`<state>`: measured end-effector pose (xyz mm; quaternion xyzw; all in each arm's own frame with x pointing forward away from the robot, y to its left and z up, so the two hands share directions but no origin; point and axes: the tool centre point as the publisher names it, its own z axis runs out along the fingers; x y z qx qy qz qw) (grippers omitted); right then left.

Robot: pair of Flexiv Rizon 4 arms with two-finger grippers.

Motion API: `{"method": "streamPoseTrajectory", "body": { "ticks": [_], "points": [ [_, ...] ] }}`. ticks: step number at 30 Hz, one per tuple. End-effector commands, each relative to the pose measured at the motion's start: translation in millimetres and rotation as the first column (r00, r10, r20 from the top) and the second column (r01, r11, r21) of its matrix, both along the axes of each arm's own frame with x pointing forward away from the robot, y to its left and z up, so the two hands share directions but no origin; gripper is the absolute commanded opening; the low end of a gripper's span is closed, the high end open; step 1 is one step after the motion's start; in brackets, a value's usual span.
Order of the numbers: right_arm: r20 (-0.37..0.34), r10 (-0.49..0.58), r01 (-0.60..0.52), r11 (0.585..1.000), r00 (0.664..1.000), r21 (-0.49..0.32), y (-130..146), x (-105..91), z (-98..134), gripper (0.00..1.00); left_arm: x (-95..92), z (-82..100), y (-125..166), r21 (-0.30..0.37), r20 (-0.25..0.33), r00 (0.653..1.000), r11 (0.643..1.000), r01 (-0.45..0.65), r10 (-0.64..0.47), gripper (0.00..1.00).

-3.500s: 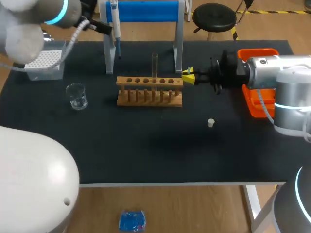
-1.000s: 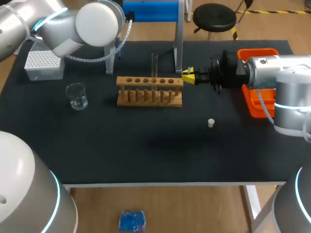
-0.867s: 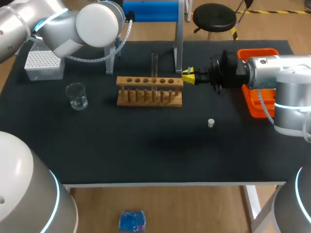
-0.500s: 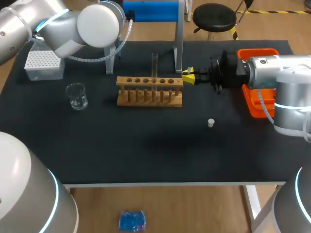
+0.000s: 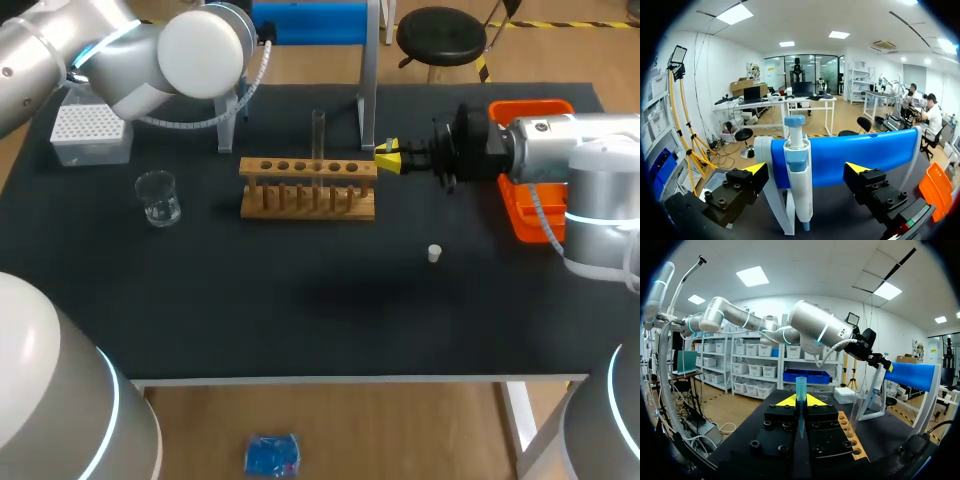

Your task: Invert the test tube, pick up the pipette, mount the tip to pipette, aspirate from beaker and dispense into the tube, eject the tip, return the pipette, and cap with the stopper.

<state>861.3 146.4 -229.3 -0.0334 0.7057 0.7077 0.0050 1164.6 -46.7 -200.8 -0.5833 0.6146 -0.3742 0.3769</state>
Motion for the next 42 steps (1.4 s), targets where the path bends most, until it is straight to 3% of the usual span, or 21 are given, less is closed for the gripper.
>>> {"method": "streamPoseTrajectory", "body": {
  "ticks": [1,11,13,15,17,22,25,26,27,28,42],
  "points": [
    [0.0,0.0,0.0,1.0,1.0,-0.001,0.0,0.0,0.1,0.0,6.6,-1.5,-0.3,-0.003,-0.002,1.0,1.0,0.007,-0.007,0.98],
    [0.0,0.0,0.0,1.0,1.0,-0.001,0.0,0.0,0.1,0.0,11.0,-1.2,0.5,-0.002,0.002,1.0,1.0,0.003,-0.003,0.96],
    [0.0,0.0,0.0,1.0,1.0,-0.001,0.0,0.0,0.1,0.0,11.5,-1.3,0.3,-0.001,0.002,1.0,1.0,0.003,-0.003,0.81],
    [0.0,0.0,0.0,1.0,1.0,-0.001,0.0,0.0,0.1,0.0,12.0,-1.9,-0.5,-0.002,0.001,1.0,1.0,0.004,-0.004,0.78],
    [0.0,0.0,0.0,1.0,1.0,-0.001,0.0,0.0,0.1,0.0,12.2,-2.3,-1.0,-0.002,0.0,1.0,1.0,0.005,-0.005,0.51],
    [0.0,0.0,0.0,1.0,1.0,-0.001,0.0,0.0,0.1,0.0,11.8,-3.1,-1.5,-0.004,-0.004,1.0,1.0,0.003,-0.003,0.44],
    [0.0,0.0,0.0,1.0,1.0,-0.001,0.0,0.0,0.1,0.0,10.8,-3.7,-1.2,-0.004,-0.007,1.0,1.0,0.0,0.0,0.28],
    [0.0,0.0,0.0,1.0,1.0,-0.001,0.0,0.0,0.1,0.0,10.6,-3.8,-1.2,-0.003,-0.009,1.0,1.0,-0.001,0.001,0.19],
    [0.0,0.0,0.0,1.0,1.0,-0.001,0.0,0.0,0.1,0.0,10.1,-4.1,-1.0,-0.001,-0.011,1.0,1.0,-0.003,0.003,0.04],
    [0.0,0.0,0.0,1.0,1.0,-0.001,0.0,0.0,0.1,0.0,9.8,-4.3,-0.8,-0.001,-0.012,1.0,1.0,-0.004,0.004,0.0],
    [0.0,0.0,0.0,1.0,1.0,-0.001,0.0,0.0,0.1,0.0,6.8,0.0,0.1,0.004,-0.01,1.0,1.0,-0.014,0.014,0.0]
  ]
}}
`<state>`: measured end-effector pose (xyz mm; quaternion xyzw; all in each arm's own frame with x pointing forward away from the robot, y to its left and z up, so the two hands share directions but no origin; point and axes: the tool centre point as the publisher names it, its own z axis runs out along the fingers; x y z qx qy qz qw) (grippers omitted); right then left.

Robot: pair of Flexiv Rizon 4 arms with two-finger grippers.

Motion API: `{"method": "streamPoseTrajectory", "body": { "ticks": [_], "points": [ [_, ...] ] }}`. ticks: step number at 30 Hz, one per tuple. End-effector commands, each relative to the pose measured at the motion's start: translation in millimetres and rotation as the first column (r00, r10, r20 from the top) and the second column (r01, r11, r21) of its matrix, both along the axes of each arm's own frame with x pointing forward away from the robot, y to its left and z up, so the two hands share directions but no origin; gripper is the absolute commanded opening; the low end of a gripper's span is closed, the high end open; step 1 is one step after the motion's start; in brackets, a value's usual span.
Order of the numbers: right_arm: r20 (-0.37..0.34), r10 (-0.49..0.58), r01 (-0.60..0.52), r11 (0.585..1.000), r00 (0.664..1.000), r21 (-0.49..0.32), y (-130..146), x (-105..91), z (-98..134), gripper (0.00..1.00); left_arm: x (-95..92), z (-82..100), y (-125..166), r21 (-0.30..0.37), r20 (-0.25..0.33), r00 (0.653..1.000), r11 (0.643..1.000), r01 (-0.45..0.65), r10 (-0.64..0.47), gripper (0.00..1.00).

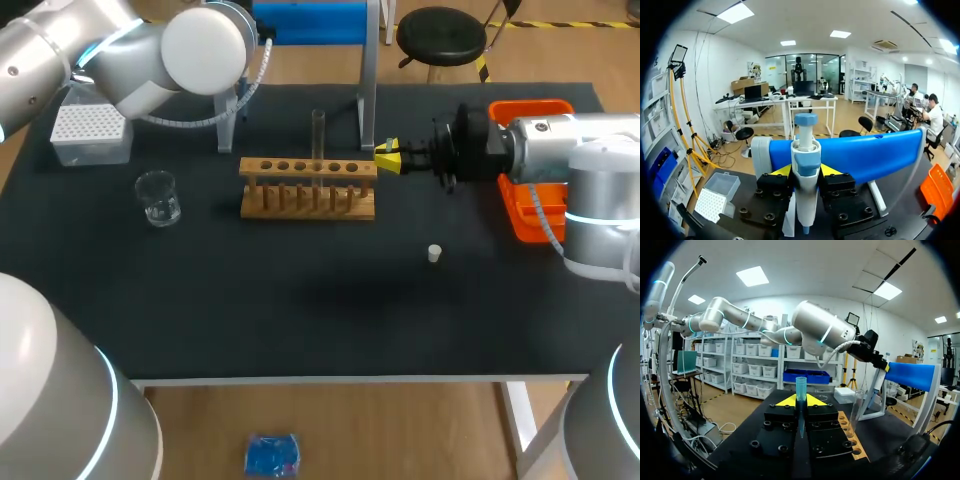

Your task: Invert the test tube, pick up the pipette, mount the tip to pipette, aspirate from beaker and dispense into the tube, eject the tip, return the pipette, and cap with the stopper.

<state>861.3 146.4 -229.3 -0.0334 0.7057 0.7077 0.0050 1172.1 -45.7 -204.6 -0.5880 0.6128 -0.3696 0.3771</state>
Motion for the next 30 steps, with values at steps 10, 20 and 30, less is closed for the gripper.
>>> {"method": "streamPoseTrajectory", "body": {
  "ticks": [10,20,30],
  "points": [
    [0.0,0.0,0.0,1.0,1.0,-0.001,0.0,0.0,0.1,0.0,-2.3,19.8,0.0,0.022,0.02,1.0,1.0,-0.009,0.009,0.0],
    [0.0,0.0,0.0,1.0,1.0,-0.001,0.0,0.0,0.1,0.0,-3.6,32.7,-0.7,0.037,0.037,0.999,0.999,-0.011,0.01,0.0],
    [0.0,0.0,0.0,1.0,1.0,-0.001,0.0,0.0,0.1,0.0,-3.9,46.0,-3.6,0.074,0.057,0.998,0.997,0.016,-0.02,0.0]
  ]
}}
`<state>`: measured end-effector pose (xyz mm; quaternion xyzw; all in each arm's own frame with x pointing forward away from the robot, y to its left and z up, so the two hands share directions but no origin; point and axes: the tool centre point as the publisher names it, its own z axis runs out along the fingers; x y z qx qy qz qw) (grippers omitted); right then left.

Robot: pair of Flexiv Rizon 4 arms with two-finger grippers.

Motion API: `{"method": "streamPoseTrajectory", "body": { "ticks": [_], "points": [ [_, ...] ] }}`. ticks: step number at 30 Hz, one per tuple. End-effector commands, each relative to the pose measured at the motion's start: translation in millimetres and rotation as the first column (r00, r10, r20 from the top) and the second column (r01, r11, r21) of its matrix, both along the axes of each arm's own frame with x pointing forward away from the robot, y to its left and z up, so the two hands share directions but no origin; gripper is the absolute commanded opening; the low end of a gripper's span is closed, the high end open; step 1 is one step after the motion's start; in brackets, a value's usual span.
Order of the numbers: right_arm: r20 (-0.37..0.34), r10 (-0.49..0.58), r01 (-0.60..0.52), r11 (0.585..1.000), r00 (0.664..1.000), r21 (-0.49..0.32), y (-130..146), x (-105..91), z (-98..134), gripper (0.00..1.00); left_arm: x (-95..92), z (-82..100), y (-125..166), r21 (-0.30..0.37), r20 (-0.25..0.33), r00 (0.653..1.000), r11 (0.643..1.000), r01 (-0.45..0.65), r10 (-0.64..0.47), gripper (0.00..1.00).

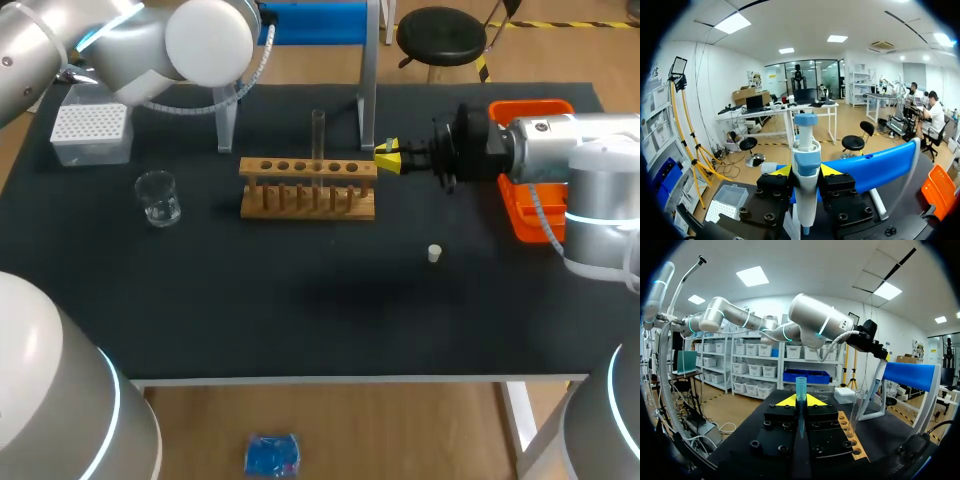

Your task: Invert the test tube, pick up the pipette, mount the tip to pipette, aspirate from beaker and dispense into the tube, eject the tip, return the pipette, and cap with the stopper.

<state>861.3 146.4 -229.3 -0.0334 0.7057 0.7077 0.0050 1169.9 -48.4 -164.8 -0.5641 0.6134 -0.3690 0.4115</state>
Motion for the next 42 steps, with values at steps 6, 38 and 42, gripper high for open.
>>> {"method": "streamPoseTrajectory", "body": {
  "ticks": [6,38,42],
  "points": [
    [0.0,0.0,0.0,1.0,1.0,-0.001,0.1,0.0,0.1,0.0,-5.7,15.7,-4.8,0.061,0.001,0.997,0.995,0.08,-0.08,0.0],
    [0.0,0.0,0.0,1.0,1.0,-0.001,0.1,0.0,0.1,0.0,-77.2,54.8,-30.0,0.138,-0.05,0.738,0.727,0.673,-0.674,0.0],
    [0.0,0.0,0.0,1.0,1.0,-0.001,0.1,0.0,0.1,0.0,-88.9,55.7,-22.3,0.066,0.003,0.704,0.703,0.709,-0.71,0.0]
  ]
}}
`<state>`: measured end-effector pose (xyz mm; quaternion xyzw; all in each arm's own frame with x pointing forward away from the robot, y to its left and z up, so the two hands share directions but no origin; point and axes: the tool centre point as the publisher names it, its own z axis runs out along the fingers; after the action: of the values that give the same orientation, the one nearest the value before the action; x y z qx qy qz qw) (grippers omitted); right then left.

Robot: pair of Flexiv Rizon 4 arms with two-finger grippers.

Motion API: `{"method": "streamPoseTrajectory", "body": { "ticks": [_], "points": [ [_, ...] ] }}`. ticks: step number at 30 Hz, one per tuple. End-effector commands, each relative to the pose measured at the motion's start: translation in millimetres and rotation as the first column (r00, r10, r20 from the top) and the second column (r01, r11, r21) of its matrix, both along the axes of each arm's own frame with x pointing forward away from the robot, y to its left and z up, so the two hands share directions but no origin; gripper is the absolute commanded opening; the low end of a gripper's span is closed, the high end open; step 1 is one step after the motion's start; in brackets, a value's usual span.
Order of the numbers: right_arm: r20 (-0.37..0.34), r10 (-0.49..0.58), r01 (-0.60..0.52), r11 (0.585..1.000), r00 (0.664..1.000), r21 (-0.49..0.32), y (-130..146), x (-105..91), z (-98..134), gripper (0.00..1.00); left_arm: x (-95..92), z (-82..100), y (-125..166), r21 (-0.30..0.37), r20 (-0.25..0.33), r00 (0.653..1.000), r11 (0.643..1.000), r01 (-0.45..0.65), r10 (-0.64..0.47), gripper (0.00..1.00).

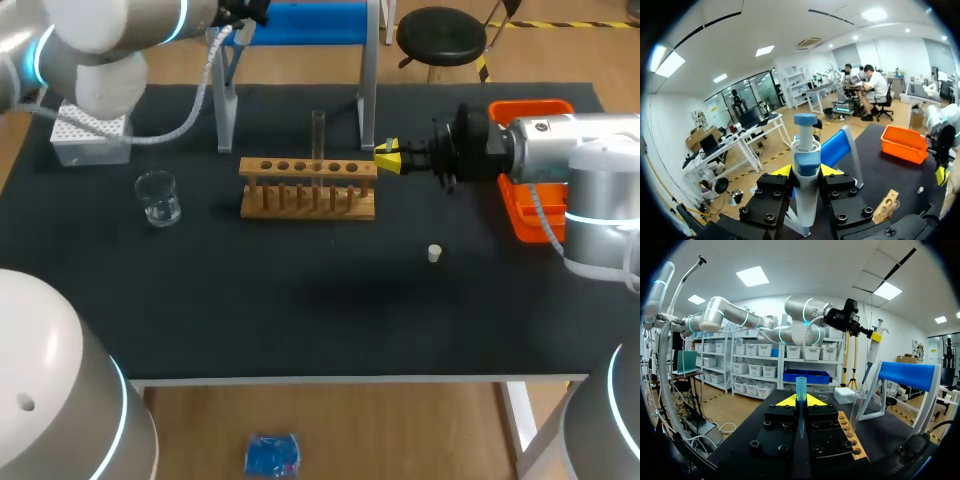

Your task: Invert the test tube, pick up the pipette, mount the tip to pipette, aspirate from beaker and dispense into the tube, eject the tip, return the pipette, and cap with the stopper.

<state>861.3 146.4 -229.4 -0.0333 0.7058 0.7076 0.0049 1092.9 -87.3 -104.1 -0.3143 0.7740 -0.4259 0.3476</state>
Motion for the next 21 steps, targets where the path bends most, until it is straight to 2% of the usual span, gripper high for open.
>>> {"method": "streamPoseTrajectory", "body": {
  "ticks": [1,3,5,21],
  "points": [
    [0.001,0.0,0.0,1.0,1.0,-0.001,0.1,-0.1,0.1,0.0,-14.3,-5.7,19.3,-0.121,-0.056,0.977,0.972,0.2,-0.208,0.0],
    [0.001,0.0,0.0,1.0,1.0,-0.001,0.1,-0.1,0.1,0.0,-19.6,-8.2,24.8,-0.162,-0.063,0.973,0.964,0.209,-0.221,0.0],
    [0.001,0.0,0.0,1.0,1.0,-0.001,0.1,-0.1,0.1,0.0,-24.6,-12.3,29.5,-0.146,-0.105,0.973,0.971,0.189,-0.205,0.0],
    [0.001,0.0,0.0,1.0,1.0,-0.001,0.1,-0.1,0.1,0.0,-24.6,-12.3,29.5,-0.146,-0.105,0.973,0.971,0.189,-0.205,0.0]
  ]
}}
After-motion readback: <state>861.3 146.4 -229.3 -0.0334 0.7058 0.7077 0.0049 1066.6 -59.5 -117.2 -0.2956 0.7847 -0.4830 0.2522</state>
